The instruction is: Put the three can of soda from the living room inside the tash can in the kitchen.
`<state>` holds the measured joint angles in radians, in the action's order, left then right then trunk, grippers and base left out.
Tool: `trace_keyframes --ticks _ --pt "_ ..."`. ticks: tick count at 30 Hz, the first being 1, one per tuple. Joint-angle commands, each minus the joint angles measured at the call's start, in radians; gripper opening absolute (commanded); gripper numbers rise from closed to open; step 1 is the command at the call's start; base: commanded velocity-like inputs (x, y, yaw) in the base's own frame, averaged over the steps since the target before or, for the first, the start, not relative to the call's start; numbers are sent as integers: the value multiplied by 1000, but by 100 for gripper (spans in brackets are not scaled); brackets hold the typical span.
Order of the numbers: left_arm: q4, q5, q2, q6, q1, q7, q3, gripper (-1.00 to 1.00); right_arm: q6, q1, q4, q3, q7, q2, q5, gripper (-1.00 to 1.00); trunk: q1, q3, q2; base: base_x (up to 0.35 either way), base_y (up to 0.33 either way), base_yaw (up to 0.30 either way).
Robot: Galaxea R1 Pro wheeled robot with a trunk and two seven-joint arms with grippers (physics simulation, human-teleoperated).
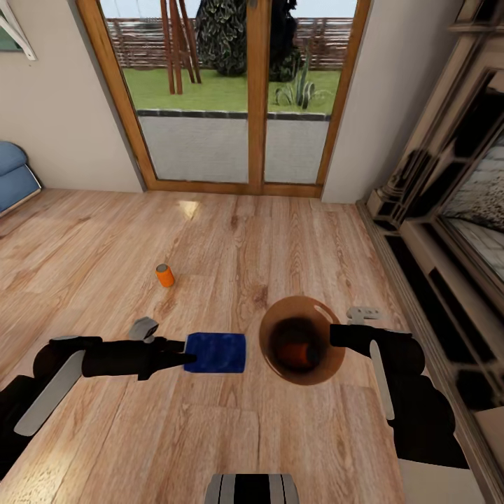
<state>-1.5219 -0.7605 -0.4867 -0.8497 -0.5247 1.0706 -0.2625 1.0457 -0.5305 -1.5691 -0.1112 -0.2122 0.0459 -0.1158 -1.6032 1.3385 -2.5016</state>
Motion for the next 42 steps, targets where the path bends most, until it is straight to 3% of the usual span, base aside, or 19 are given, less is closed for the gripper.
trace_keyframes --ticks 1,4,6,9,13,24,25,29,31,33,34,35,37,38,42 --pt "-2 -2 1 0 0 0 0 -100 1 0 0 0 -6 0 19 -100 0 0 0 0 0 0" --pt "-8 -22 5 0 0 1 -2 -100 1 0 0 1 -6 0 19 -100 0 0 0 0 0 0" --pt "-10 -53 18 0 0 2 -3 -100 1 0 0 1 -6 0 19 -100 0 0 0 0 0 0" --pt "-11 -72 46 -19 0 2 -4 -100 1 0 0 1 -6 0 19 -100 0 0 0 0 0 0" --pt "-12 -76 61 -44 0 2 -4 -100 1 0 0 1 -6 0 19 -100 0 0 0 0 0 0" --pt "-12 -76 71 -48 0 -6 0 -100 1 0 0 1 -6 0 19 -100 0 0 0 0 0 0" --pt "-12 -76 71 -48 0 -7 11 -100 1 0 0 1 -6 0 19 -100 0 0 0 0 0 0" --pt "-12 -76 75 -49 0 -9 110 -100 1 0 0 1 -6 0 19 -100 0 0 0 0 0 0" --pt "-12 -75 84 -53 0 -21 126 -100 1 0 0 1 -6 0 19 -100 0 0 0 0 0 0" --pt "-12 -75 109 -58 0 -73 136 -100 1 0 0 2 -6 0 19 -100 0 0 0 0 0 0" --pt "-12 -75 152 -61 0 -147 140 -100 1 0 0 2 -6 0 19 -100 0 0 0 0 0 0" --pt "-12 -74 179 -64 0 -181 140 -100 1 0 0 2 -6 0 19 -100 0 0 0 0 0 0" --pt "-11 -69 220 -77 0 -215 141 -100 1 0 0 2 -6 0 19 -100 0 0 0 0 0 0" --pt "-12 -65 261 -102 0 -237 141 -100 1 0 0 2 -6 0 19 -100 0 0 0 0 0 0" --pt "-12 -63 288 -122 0 -248 141 -100 1 0 0 2 -6 0 19 -100 0 0 0 0 0 0"
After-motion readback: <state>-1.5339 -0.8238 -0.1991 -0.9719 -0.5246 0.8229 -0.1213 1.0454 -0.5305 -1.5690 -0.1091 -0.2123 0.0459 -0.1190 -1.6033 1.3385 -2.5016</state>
